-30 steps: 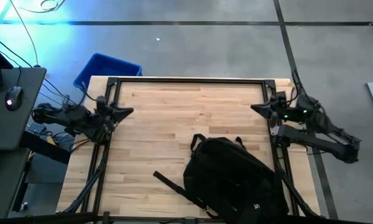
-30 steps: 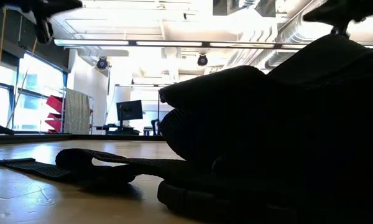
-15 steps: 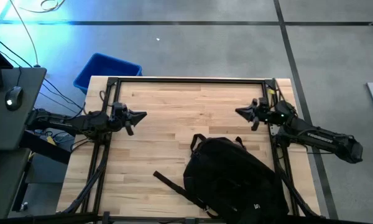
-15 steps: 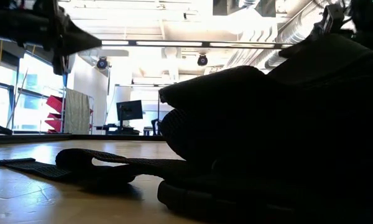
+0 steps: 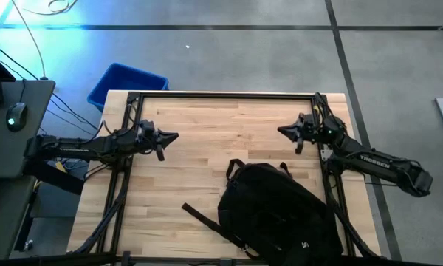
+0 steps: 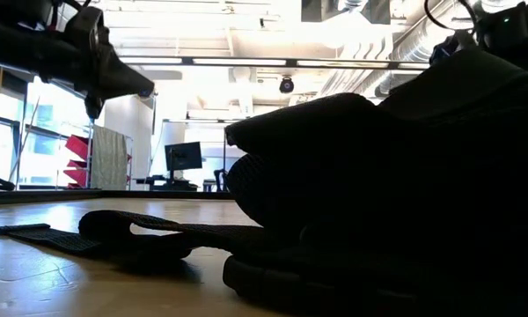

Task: Unpack backpack
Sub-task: Return to home position

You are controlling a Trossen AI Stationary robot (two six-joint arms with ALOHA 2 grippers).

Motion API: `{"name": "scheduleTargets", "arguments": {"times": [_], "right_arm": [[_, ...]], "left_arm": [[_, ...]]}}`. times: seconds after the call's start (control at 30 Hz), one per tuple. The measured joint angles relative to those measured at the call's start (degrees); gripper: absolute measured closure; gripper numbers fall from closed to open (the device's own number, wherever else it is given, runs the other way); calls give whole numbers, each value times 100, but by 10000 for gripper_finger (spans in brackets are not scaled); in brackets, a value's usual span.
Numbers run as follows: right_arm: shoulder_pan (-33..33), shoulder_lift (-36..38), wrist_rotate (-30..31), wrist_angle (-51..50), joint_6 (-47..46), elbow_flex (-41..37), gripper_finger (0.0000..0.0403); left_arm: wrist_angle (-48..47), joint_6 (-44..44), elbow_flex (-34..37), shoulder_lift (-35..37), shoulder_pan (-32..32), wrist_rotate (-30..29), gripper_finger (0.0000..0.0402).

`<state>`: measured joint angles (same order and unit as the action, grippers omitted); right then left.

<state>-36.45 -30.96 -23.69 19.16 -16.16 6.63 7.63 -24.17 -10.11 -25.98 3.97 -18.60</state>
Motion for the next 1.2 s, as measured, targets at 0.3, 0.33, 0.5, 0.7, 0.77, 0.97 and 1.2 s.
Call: {"name": "scheduleTargets", "arguments": {"times": [0.3, 0.33, 0.5, 0.7, 0.77, 0.97, 1.2], "right_arm": [[-32, -13, 1754, -540, -788, 0, 403], [-32, -13, 1753, -635, -877, 0, 403], [-30, -13, 1752, -1005, -901, 0, 403], [5, 122, 1752, -1350, -889, 2, 403], [106, 418, 1781, -1582, -888, 2, 403], [661, 1703, 1751, -2498, -887, 4, 403], [1315, 2692, 1723, -2775, -887, 4, 403]], "left_arm": [[-414, -252, 0, 0, 26, -722, 402], [-466, -370, 0, 0, 26, -722, 402], [-606, -371, 0, 0, 25, -723, 402], [-635, -408, 0, 0, 24, -725, 402], [-660, -408, 0, 13, 20, -726, 402], [-655, -410, 0, 420, 25, -723, 402], [-646, -412, 0, 1187, 63, -718, 401]]}}
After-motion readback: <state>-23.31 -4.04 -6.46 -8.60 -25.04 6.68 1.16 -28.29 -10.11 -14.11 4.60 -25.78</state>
